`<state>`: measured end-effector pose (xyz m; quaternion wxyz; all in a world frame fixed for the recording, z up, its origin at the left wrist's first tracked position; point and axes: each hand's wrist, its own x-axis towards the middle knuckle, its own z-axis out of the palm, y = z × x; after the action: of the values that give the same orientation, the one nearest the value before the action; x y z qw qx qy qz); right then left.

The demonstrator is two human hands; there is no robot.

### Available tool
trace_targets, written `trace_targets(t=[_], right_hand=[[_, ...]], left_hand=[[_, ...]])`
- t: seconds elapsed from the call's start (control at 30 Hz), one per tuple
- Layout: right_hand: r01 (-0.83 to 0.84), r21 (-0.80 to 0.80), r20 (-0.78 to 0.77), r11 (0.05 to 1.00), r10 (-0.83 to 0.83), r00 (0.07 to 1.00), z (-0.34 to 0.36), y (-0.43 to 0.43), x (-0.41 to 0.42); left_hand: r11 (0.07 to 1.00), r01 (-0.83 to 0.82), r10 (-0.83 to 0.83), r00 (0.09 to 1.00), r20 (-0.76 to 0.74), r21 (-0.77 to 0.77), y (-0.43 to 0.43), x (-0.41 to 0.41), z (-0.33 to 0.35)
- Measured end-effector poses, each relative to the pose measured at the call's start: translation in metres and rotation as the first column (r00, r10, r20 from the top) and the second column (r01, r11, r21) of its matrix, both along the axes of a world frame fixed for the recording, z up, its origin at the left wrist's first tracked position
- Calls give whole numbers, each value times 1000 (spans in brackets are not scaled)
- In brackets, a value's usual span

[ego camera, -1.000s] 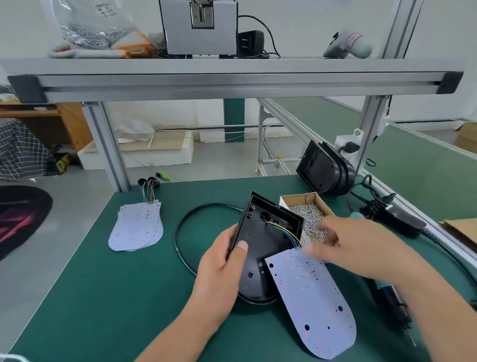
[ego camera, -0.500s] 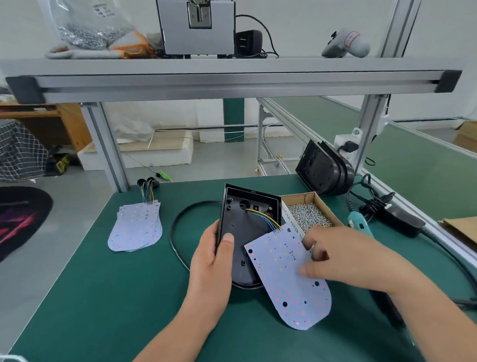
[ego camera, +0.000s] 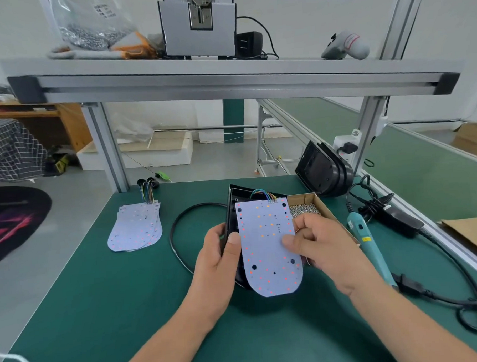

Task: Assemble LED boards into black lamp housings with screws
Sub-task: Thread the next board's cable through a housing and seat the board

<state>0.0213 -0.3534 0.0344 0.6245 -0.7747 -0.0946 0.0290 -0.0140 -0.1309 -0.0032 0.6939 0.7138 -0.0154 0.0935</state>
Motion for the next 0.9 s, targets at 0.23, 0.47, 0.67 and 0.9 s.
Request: trace_targets(t=[0.23,0.47,0.67,0.9], right_hand=[[105,-34,129,994,-100,987,-7,17,-4],[90,-356,211,930,-14,977,6,16,-8],[317,-332,472,889,-135,871,7,14,-9],[72,81,228,994,-89,970,0,13,12]], left_hand=[[996,83,-83,997,-8,22,3,1,-1],[995,99,-99,995,20,25,2,3,-4],[995,95,-95,995,1,0,4,5,-7],[979,198,-200,978,-51,-35,10,5,-6]])
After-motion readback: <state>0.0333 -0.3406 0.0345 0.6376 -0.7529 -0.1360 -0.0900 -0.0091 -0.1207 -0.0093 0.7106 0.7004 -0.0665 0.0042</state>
